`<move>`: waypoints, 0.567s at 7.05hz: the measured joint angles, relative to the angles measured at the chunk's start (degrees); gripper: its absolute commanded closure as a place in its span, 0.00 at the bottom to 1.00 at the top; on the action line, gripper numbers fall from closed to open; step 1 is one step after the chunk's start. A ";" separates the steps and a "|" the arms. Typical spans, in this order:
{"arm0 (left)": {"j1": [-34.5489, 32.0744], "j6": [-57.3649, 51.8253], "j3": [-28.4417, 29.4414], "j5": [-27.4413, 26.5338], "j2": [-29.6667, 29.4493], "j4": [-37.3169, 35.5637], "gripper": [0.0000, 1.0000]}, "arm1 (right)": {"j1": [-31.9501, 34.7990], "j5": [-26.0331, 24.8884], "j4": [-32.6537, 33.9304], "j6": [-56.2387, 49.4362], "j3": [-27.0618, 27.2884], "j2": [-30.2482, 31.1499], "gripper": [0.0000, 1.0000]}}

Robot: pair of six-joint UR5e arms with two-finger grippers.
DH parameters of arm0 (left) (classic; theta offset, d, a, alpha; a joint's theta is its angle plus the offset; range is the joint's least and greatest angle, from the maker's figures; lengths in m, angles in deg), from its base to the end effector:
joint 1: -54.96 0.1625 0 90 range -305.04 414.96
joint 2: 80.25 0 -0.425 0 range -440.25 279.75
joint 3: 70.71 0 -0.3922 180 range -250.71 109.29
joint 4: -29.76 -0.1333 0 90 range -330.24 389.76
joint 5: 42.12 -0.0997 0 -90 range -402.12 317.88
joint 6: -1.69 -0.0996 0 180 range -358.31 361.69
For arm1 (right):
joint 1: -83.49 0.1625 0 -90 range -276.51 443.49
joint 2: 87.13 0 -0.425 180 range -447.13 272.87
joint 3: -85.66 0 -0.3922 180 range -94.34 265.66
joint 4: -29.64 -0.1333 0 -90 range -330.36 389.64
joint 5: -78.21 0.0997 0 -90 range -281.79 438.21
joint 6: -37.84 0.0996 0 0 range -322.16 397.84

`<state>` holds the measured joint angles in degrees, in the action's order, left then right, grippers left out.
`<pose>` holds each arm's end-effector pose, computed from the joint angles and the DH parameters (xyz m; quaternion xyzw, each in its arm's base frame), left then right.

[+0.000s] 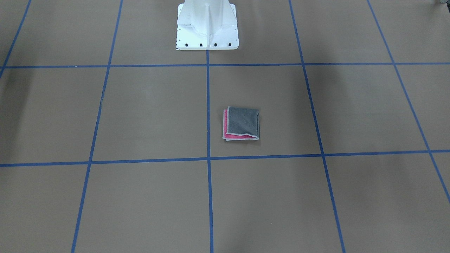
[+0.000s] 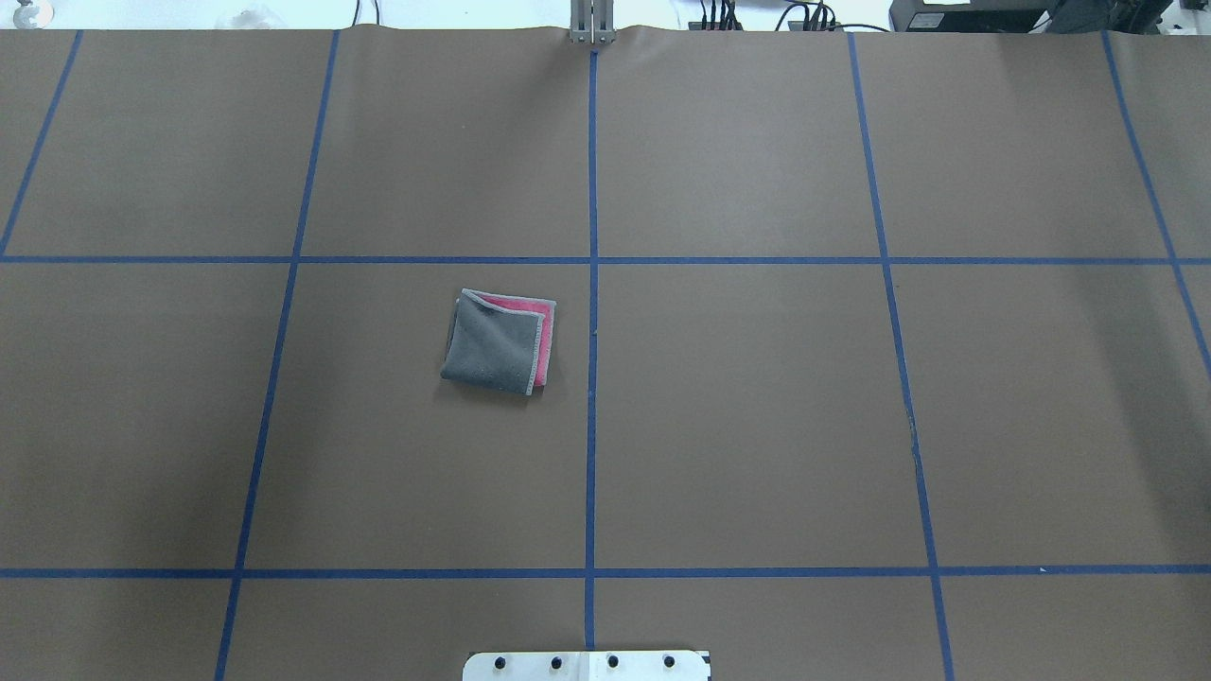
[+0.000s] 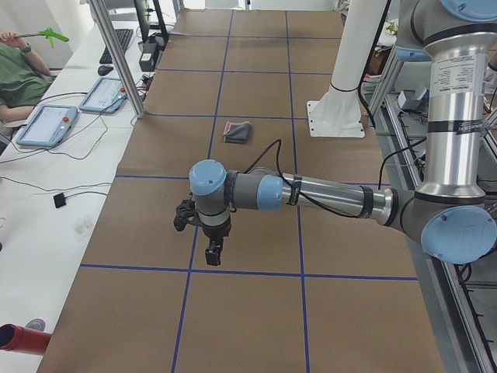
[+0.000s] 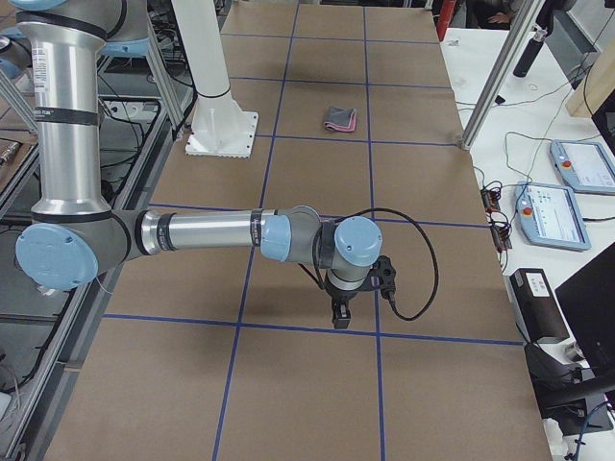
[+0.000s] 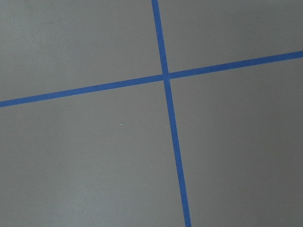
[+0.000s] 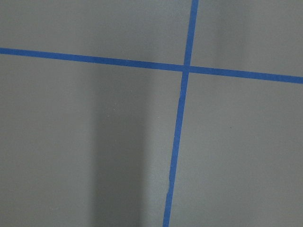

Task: Fold towel twice with both arms

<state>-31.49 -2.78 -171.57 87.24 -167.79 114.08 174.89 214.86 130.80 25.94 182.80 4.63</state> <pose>-0.0407 -0.4764 0.6020 0.0251 0.3365 0.0738 0.9385 0.0723 -0.4681 0.6286 -0.0002 -0.3981 -0.0640 0.9151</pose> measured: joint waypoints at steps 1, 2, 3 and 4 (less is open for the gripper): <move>-0.03 0.00 0.06 0.01 -0.01 0.00 0.00 | 0.00 -0.70 -0.41 0.32 -0.04 0.05 0.00; -0.03 0.05 0.20 0.01 -0.05 0.01 0.00 | 0.00 -0.96 -0.64 0.54 -0.14 0.03 0.00; -0.04 0.14 0.30 0.01 -0.10 -0.01 0.00 | 0.01 -1.01 -0.73 0.76 -0.25 -0.06 0.00; -0.04 0.20 0.38 0.00 -0.17 -0.02 0.00 | 0.01 -0.99 -0.77 0.91 -0.31 -0.13 0.00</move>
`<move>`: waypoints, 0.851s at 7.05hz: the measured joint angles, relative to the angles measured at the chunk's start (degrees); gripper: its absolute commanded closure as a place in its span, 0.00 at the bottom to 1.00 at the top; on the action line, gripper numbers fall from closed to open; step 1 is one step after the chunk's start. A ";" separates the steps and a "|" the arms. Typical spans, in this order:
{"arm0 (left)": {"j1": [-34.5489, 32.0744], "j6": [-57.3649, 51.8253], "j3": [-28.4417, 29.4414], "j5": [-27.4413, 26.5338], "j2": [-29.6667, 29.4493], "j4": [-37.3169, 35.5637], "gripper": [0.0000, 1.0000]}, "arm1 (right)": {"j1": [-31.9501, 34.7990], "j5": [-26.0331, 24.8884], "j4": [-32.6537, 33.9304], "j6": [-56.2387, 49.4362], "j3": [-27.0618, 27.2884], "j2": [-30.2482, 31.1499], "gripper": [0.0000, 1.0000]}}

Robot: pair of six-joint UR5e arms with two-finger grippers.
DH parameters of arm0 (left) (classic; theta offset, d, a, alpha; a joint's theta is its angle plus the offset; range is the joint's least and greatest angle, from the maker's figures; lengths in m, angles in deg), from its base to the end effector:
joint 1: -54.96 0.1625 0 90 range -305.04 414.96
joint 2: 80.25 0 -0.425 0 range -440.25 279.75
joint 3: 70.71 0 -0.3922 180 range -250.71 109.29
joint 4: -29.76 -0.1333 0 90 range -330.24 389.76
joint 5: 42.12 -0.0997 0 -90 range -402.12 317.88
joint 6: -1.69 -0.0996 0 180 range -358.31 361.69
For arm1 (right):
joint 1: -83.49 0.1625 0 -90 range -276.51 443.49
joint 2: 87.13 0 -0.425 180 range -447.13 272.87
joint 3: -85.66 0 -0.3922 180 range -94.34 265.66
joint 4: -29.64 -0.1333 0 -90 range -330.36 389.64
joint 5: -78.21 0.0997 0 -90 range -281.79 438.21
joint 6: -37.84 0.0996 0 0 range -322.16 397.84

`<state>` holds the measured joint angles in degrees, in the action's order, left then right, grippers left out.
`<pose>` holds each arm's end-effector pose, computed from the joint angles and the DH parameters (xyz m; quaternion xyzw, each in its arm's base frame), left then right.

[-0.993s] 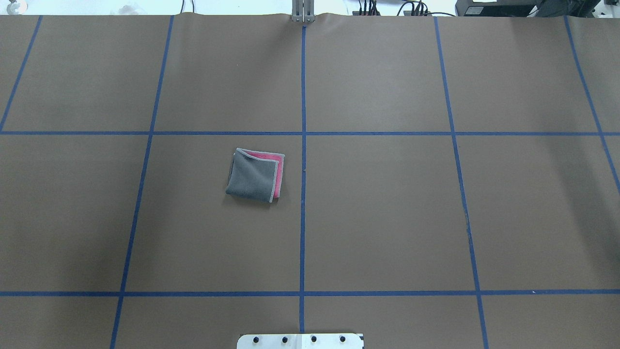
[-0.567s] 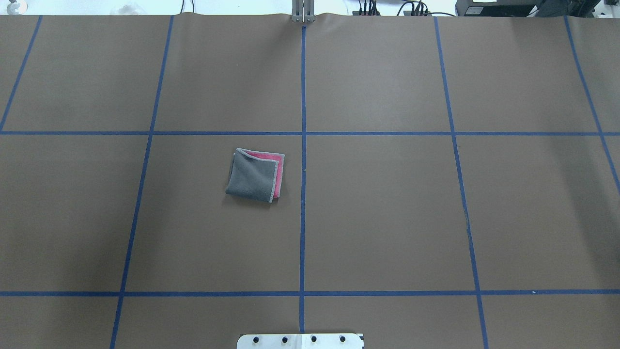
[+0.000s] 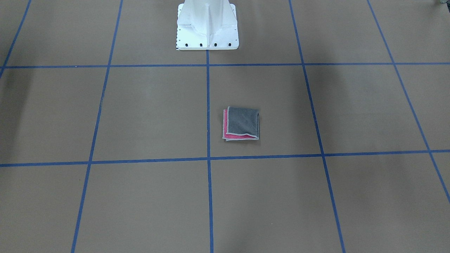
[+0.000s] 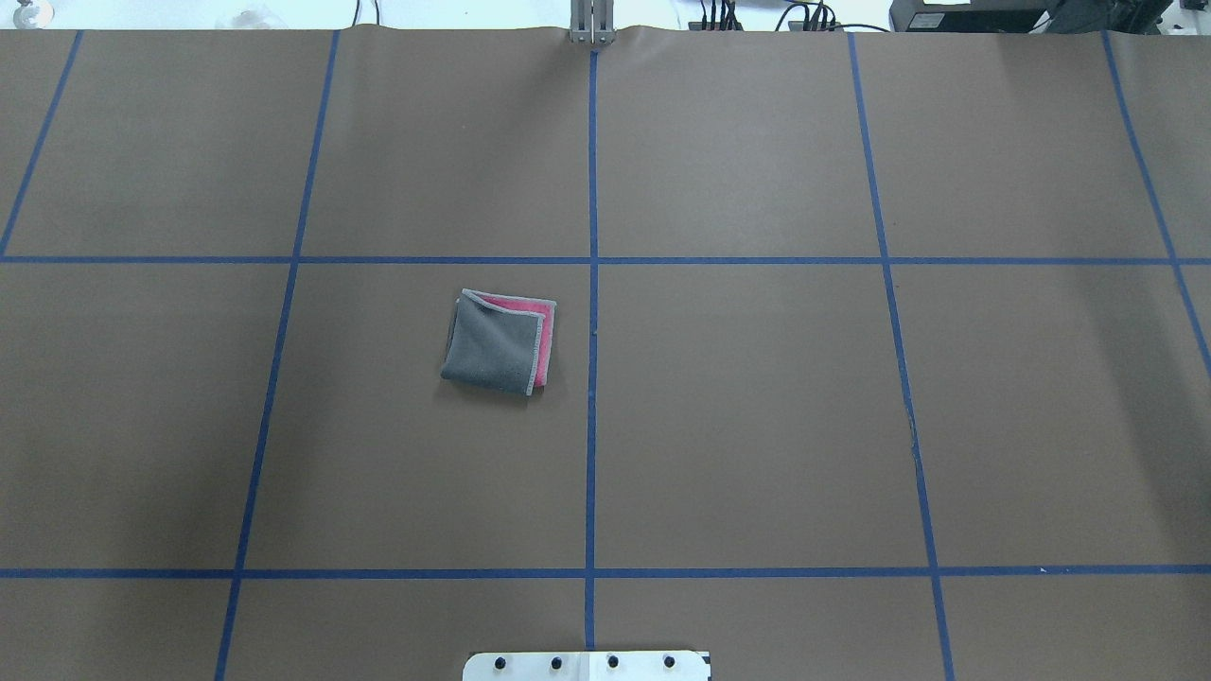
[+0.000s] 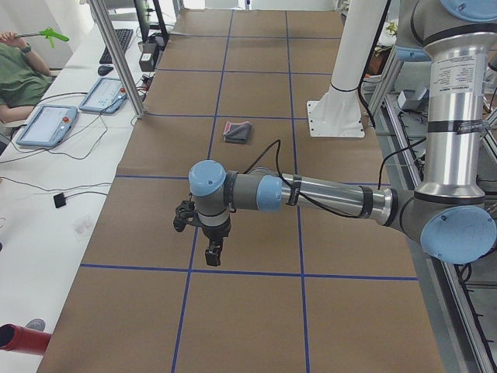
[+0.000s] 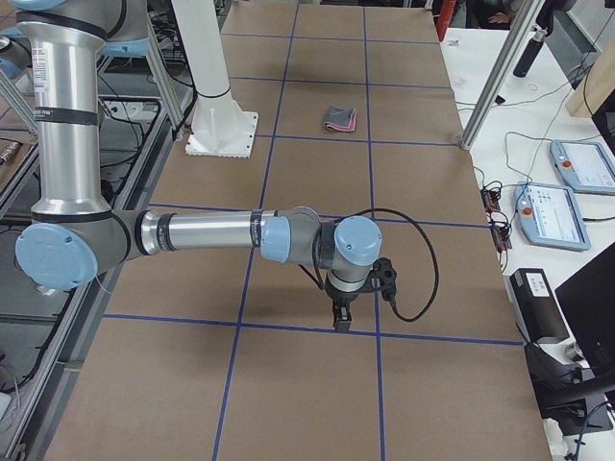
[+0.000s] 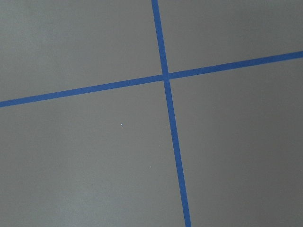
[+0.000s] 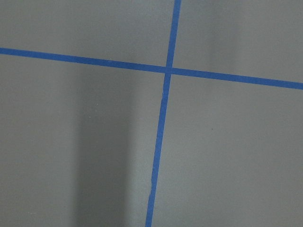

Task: Fold towel twice with both arms

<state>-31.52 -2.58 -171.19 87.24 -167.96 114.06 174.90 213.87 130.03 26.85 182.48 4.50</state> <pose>-0.0409 -0.4776 0.6039 0.0227 0.3365 0.0712 0.9387 0.0736 -0.4698 0.6302 0.0003 -0.3898 -0.0593 0.9190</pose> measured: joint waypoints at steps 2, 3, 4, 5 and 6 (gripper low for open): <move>0.00 -0.15 0.76 -0.04 0.12 0.19 0.00 | 0.00 0.19 -0.02 0.14 -0.05 -0.05 0.00; 0.00 -0.25 1.36 -0.01 0.20 0.38 0.00 | 0.00 0.28 -0.02 0.19 -0.05 -0.05 0.00; -0.03 -0.28 1.61 0.01 0.26 0.47 0.00 | -0.02 0.35 -0.04 0.24 -0.05 -0.08 0.00; -0.09 -0.32 1.59 0.03 0.46 0.50 0.00 | -0.03 0.38 -0.08 0.26 -0.04 -0.11 0.00; -0.16 -0.36 1.43 0.05 0.81 0.49 0.00 | -0.02 0.39 -0.09 0.27 -0.01 -0.16 0.00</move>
